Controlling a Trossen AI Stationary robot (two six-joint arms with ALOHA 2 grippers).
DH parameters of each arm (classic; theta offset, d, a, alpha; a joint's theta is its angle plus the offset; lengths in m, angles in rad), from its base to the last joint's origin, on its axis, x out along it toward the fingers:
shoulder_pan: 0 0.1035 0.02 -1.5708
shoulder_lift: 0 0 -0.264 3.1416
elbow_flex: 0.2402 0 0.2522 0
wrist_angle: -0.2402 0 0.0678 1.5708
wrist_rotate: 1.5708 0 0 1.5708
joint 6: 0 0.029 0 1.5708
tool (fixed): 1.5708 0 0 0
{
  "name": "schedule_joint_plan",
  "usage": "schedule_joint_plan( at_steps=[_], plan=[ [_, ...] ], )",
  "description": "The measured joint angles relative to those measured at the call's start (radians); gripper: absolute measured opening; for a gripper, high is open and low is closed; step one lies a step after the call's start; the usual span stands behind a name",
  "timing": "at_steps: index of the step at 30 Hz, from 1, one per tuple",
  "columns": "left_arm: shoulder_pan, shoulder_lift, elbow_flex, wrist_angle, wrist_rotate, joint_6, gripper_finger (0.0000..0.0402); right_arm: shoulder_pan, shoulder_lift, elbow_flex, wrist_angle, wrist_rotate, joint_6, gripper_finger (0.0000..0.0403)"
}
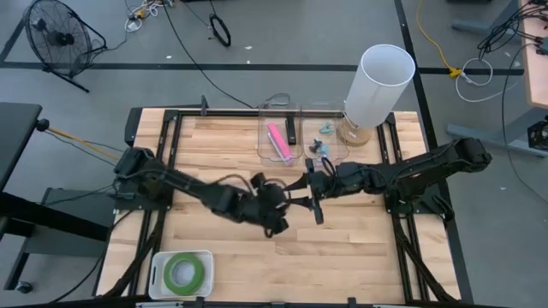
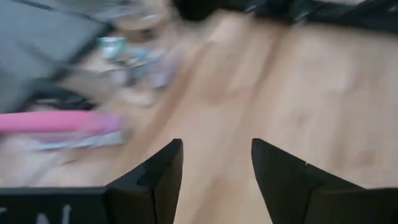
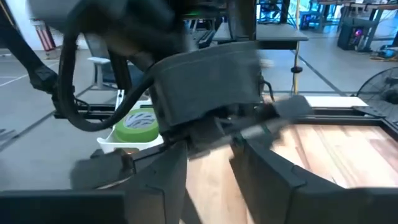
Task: Pick and place Stapler, Stapler remover, tape
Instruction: Return to Home Position
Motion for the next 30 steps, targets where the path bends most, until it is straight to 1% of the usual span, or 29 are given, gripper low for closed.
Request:
schedule_joint_plan(
  at_steps=[2, 4, 8, 13, 15, 17, 19, 21, 24, 27, 30],
  plan=[
    [0.032, 0.000, 0.000, 0.084, 0.095, 0.000, 0.0194, 0.002, 0.000, 0.000, 0.000, 0.001, 0.002, 0.0158],
    [0.058, 0.000, 0.000, 0.162, 0.167, 0.000, 0.0194, 0.002, 0.000, 0.000, 0.002, 0.001, -0.003, 0.0158],
    [0.094, 0.001, -0.002, 0.264, 0.240, 0.001, 0.0195, 0.002, -0.003, 0.001, 0.019, 0.003, -0.003, 0.0158],
    [0.135, 0.001, -0.002, 0.266, 0.292, 0.003, 0.0195, -0.001, -0.003, 0.001, 0.019, 0.006, -0.006, 0.0158],
    [0.155, 0.001, -0.002, 0.253, 0.316, 0.002, 0.0195, -0.019, -0.014, 0.000, 0.006, 0.011, -0.006, 0.0158],
    [0.169, -0.015, -0.002, 0.234, 0.333, 0.006, 0.0195, -0.022, -0.036, -0.001, -0.014, 0.056, -0.007, 0.0158],
    [0.181, -0.049, -0.002, 0.198, 0.355, 0.003, 0.0195, -0.018, -0.088, -0.019, -0.024, 0.079, -0.007, 0.0158],
    [0.188, -0.101, -0.001, 0.161, 0.366, 0.003, 0.0195, -0.016, -0.151, -0.067, 0.028, 0.092, -0.008, 0.0158],
    [0.183, -0.180, 0.001, 0.155, 0.362, 0.004, 0.0195, -0.018, -0.264, -0.201, 0.141, 0.115, -0.008, 0.0158],
    [0.173, -0.244, 0.001, 0.178, 0.365, 0.003, 0.0195, -0.016, -0.427, -0.353, 0.224, 0.089, -0.007, 0.0158],
    [0.167, -0.301, 0.000, 0.185, 0.369, 0.004, 0.0195, -0.021, -0.589, -0.496, 0.239, 0.079, -0.008, 0.0158]
  ],
)
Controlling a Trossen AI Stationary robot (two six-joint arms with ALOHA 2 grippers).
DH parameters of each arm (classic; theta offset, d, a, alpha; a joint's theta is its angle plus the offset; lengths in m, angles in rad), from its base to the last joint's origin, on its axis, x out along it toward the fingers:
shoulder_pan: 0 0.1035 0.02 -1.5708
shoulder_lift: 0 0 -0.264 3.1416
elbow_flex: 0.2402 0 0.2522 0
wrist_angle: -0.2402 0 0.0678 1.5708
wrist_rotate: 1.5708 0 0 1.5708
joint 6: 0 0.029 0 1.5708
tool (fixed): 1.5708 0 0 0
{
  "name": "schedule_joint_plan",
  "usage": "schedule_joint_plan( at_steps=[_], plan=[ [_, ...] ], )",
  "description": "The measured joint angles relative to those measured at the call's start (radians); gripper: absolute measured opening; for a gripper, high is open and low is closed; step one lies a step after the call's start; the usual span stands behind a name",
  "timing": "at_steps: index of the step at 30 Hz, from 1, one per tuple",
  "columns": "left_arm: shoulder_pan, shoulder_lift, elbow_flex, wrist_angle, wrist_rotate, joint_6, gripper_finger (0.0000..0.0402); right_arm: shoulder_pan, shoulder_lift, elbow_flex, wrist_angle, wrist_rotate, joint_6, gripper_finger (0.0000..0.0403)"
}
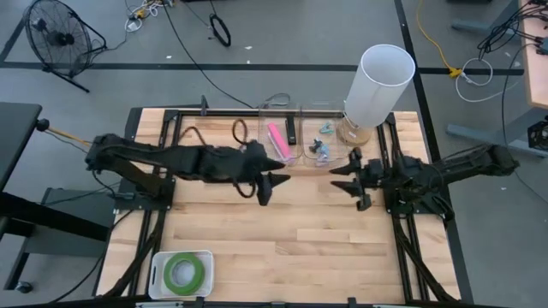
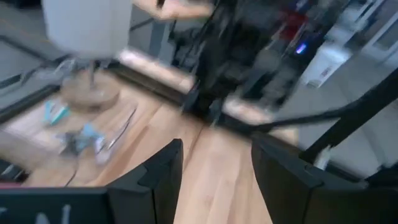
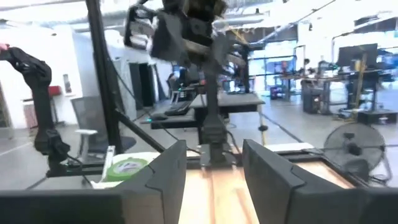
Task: Pick and place Stapler, Stapler remover, tape
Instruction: Return to Home Position
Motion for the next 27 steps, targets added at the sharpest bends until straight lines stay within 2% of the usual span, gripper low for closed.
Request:
schedule_joint_plan(
  at_steps=[10, 15, 17, 20, 23, 27],
  plan=[
    [0.010, -0.096, 0.001, 0.045, 0.012, 0.001, 0.0195, -0.088, -0.380, -0.330, -0.015, 0.003, 0.001, 0.0158],
    [0.020, -0.115, -0.019, 0.077, 0.011, 0.001, 0.0195, -0.159, -0.535, -0.325, -0.286, 0.003, 0.000, 0.0158],
    [0.023, -0.151, -0.095, 0.136, 0.012, 0.002, 0.0195, -0.178, -0.613, -0.325, -0.373, 0.003, 0.000, 0.0158],
    [0.023, -0.224, -0.271, 0.344, 0.016, 0.003, 0.0195, -0.189, -0.738, -0.325, -0.474, 0.002, -0.001, 0.0158],
    [0.023, -0.313, -0.464, 0.508, 0.016, 0.002, 0.0195, -0.198, -0.746, -0.326, -0.470, 0.002, -0.001, 0.0158],
    [0.034, -0.420, -0.697, 0.569, 0.011, 0.002, 0.0195, -0.200, -0.745, -0.324, -0.436, 0.003, 0.000, 0.0158]
  ],
)
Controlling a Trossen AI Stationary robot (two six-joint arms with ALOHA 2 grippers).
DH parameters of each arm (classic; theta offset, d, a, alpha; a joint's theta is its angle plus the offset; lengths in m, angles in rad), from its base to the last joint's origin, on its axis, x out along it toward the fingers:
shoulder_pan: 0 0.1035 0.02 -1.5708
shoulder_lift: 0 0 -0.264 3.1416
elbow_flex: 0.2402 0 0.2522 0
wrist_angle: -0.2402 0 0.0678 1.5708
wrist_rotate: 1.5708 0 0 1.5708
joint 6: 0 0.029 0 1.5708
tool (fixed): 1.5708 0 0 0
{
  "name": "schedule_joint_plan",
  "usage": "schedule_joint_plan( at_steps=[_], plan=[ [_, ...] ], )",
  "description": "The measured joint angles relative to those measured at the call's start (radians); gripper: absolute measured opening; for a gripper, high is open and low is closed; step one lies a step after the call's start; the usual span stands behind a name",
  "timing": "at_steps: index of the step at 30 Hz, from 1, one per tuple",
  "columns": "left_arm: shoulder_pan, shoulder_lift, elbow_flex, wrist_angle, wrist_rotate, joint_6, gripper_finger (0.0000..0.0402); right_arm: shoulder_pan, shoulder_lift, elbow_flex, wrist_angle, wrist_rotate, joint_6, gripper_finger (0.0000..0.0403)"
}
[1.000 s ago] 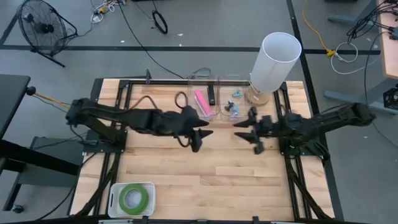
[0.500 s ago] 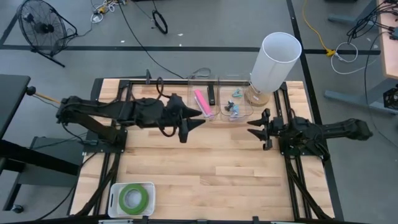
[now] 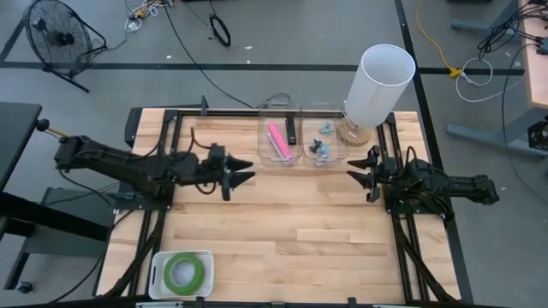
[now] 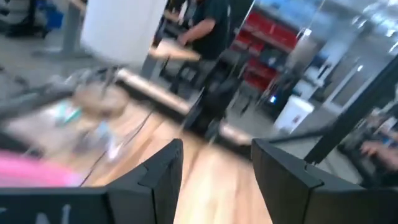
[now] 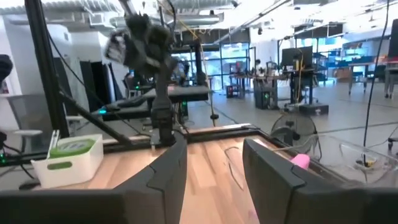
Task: Pick and place Stapler, Stapler remover, tape
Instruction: Return to Home Position
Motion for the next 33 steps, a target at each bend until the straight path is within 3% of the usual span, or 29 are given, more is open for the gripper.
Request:
schedule_joint_plan(
  at_steps=[10, 15, 19, 27, 31, 33],
  plan=[
    [0.048, -0.289, -0.520, -0.015, 0.000, 0.000, 0.0195, 0.000, 0.011, -0.002, 0.014, 0.000, 0.000, 0.0158],
    [0.050, -0.538, -0.707, -0.061, -0.003, 0.000, 0.0195, 0.000, 0.012, -0.002, 0.011, 0.000, 0.000, 0.0158],
    [0.052, -0.709, -0.716, -0.238, -0.001, -0.002, 0.0195, 0.000, 0.013, -0.002, 0.001, 0.062, -0.009, 0.0158],
    [0.052, -1.067, -0.725, -0.191, 0.002, 0.001, 0.0195, 0.000, 0.019, -0.002, -0.119, 0.095, -0.163, 0.0158],
    [0.064, -1.058, -0.724, 0.001, -0.002, 0.000, 0.0195, 0.000, 0.022, -0.002, -0.109, 0.105, -0.156, 0.0158],
    [0.066, -1.064, -0.725, -0.010, -0.002, -0.001, 0.0195, 0.001, 0.023, -0.002, -0.113, 0.091, -0.159, 0.0158]
  ],
)
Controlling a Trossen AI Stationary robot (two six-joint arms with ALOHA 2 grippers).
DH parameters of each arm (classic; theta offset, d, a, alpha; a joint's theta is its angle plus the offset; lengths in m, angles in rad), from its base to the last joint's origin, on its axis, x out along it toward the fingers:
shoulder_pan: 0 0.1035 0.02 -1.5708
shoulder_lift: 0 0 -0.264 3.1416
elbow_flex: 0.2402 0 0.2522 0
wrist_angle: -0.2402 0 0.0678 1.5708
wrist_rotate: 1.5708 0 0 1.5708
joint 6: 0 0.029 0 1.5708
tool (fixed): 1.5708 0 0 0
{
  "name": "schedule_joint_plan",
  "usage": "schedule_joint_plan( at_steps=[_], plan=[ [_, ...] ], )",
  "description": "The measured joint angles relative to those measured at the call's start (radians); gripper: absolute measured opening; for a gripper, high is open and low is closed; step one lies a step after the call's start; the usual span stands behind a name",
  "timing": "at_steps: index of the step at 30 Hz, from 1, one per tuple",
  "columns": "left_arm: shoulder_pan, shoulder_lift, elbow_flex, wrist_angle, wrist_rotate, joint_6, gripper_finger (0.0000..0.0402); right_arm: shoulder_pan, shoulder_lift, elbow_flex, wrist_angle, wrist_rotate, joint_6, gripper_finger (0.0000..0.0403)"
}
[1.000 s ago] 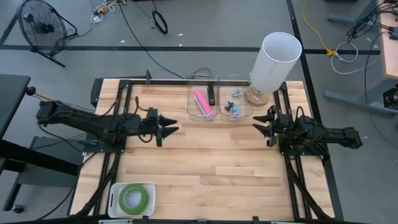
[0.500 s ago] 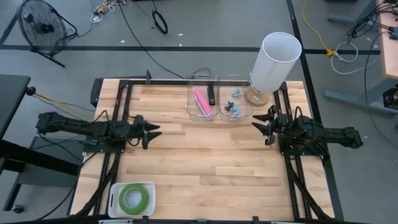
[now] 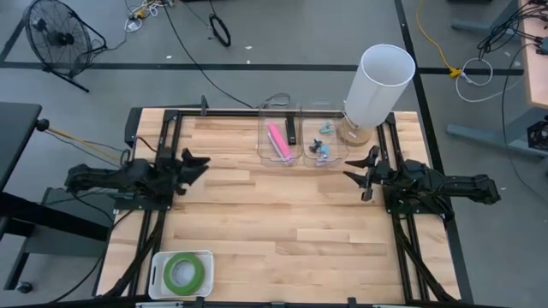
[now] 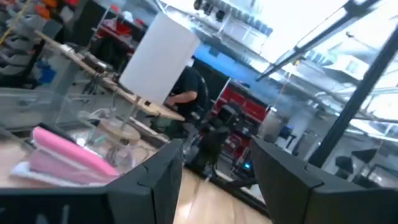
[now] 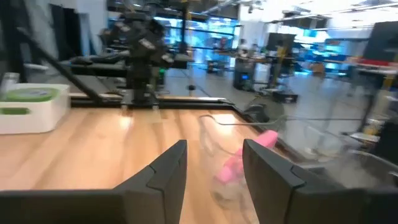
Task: Pick and place Stapler, Stapler remover, tape
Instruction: Return to Home Position
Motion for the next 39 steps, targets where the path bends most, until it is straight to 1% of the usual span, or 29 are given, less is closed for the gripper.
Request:
schedule_joint_plan(
  at_steps=[3, 5, 9, 15, 29, 30, 32, 37, 39],
  plan=[
    [0.004, 0.001, 0.000, 0.060, 0.002, 0.001, 0.0195, 0.000, 0.005, 0.000, -0.008, -0.066, 0.013, 0.0158],
    [0.004, 0.000, 0.000, 0.029, 0.000, 0.000, 0.0195, 0.000, 0.005, 0.000, -0.013, -0.091, 0.037, 0.0158],
    [0.004, 0.001, 0.000, 0.040, 0.004, 0.000, 0.0195, 0.000, 0.008, 0.000, -0.012, -0.091, 0.086, 0.0158],
    [0.013, 0.001, 0.000, 0.036, 0.005, 0.000, 0.0195, 0.000, 0.008, 0.000, -0.011, -0.091, 0.087, 0.0158],
    [0.143, 0.001, 0.000, 0.031, 0.006, 0.017, 0.0195, 0.000, 0.008, 0.000, -0.011, -0.091, 0.089, 0.0158],
    [0.148, 0.001, 0.000, 0.012, 0.015, 0.033, 0.0195, 0.000, 0.008, 0.000, -0.011, -0.091, 0.089, 0.0158],
    [0.154, 0.001, 0.000, -0.044, 0.070, 0.090, 0.0195, 0.000, 0.008, 0.000, -0.011, -0.091, 0.089, 0.0158],
    [0.165, 0.000, -0.001, -0.163, 0.293, 0.346, 0.0195, 0.000, 0.008, 0.000, -0.011, -0.091, 0.089, 0.0158],
    [0.162, 0.000, -0.001, -0.188, 0.306, 0.416, 0.0195, 0.000, 0.008, 0.000, -0.011, -0.091, 0.089, 0.0158]
  ],
)
